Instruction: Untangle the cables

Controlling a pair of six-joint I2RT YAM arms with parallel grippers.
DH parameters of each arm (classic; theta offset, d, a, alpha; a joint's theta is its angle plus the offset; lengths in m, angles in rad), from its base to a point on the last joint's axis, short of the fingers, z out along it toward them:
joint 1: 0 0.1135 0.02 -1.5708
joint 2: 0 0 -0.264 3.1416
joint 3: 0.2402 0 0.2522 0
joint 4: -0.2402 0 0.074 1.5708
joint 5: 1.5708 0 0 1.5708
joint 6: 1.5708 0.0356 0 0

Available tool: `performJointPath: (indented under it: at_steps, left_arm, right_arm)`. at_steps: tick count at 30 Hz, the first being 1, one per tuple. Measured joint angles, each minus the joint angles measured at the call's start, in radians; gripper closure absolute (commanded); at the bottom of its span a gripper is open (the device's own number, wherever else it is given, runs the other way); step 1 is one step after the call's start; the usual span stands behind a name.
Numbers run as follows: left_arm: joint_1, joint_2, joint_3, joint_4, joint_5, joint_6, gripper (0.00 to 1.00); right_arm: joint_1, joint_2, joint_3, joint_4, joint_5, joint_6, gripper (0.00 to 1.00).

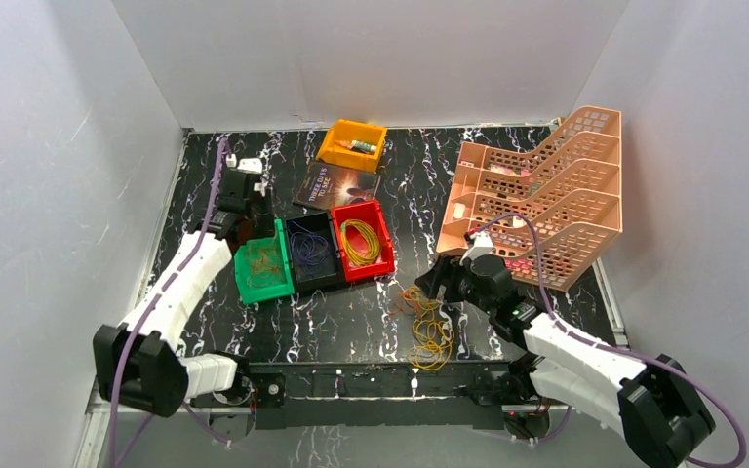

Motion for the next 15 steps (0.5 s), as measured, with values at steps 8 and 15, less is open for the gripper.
performJointPath:
  at_steps: [8,15]
  left_arm:
    - [-0.028,-0.157,0.016,0.003,0.131,-0.06,0.62]
    - [-0.27,-0.117,0.032,0.025,0.142,-0.136,0.61]
  right_arm:
    - [0.0,-0.075,0.04,-0.128,0.086,-0.01,0.2]
    - [0.0,-0.152,0.132,-0.23,0.135,-0.051,0.2]
